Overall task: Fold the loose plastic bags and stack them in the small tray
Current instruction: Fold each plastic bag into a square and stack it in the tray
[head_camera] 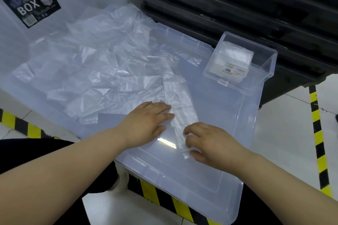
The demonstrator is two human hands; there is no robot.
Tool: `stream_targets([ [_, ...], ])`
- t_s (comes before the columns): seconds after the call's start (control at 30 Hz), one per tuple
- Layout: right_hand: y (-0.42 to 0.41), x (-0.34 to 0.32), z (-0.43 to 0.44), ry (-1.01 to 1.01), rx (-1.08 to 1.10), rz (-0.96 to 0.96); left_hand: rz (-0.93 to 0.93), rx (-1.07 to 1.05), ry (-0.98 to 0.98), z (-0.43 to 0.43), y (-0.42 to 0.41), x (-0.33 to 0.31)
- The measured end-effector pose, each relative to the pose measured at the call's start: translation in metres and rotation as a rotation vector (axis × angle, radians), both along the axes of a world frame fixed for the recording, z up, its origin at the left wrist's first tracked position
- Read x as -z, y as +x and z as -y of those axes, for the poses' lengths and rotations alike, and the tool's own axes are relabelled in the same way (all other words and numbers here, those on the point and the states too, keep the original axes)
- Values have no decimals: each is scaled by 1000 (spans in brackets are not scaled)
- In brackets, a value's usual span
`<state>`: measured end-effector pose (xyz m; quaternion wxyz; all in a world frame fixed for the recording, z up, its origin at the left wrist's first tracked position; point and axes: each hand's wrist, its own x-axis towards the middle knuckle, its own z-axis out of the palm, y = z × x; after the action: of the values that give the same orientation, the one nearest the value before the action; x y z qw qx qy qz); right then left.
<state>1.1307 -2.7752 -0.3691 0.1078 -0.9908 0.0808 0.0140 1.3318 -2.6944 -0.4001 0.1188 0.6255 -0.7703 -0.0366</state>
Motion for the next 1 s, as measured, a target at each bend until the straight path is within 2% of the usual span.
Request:
stream_targets([
  [0.1, 4, 3, -1, -26, 39, 53, 24, 6, -1, -3, -1, 0],
  [0.2, 5, 2, 0, 55, 113, 60, -20, 75, -7, -9, -4, 2],
  [0.37, 8, -10, -8, 377, 220, 47, -58, 110, -35, -17, -9, 4],
  [0.47, 13, -16, -13, 660, 300, 60, -100, 145, -75, -19, -12, 4],
  [0.6, 18, -21, -6, 843, 474, 89, -299, 79, -12, -19, -14, -1],
  [0.7, 18, -22, 2, 882, 548, 46, -571, -86, 73, -17, -15, -6],
  [0.8, 14, -26, 6, 947, 520, -73, -782, -332, 237, -13, -17, -11],
  [0.9, 17, -24, 3, 861, 526, -133, -806, -405, 289, -5, -19, -12],
  [1.0, 30, -13, -4, 742, 681, 11, -804, -427, 312, 2, -21, -13],
])
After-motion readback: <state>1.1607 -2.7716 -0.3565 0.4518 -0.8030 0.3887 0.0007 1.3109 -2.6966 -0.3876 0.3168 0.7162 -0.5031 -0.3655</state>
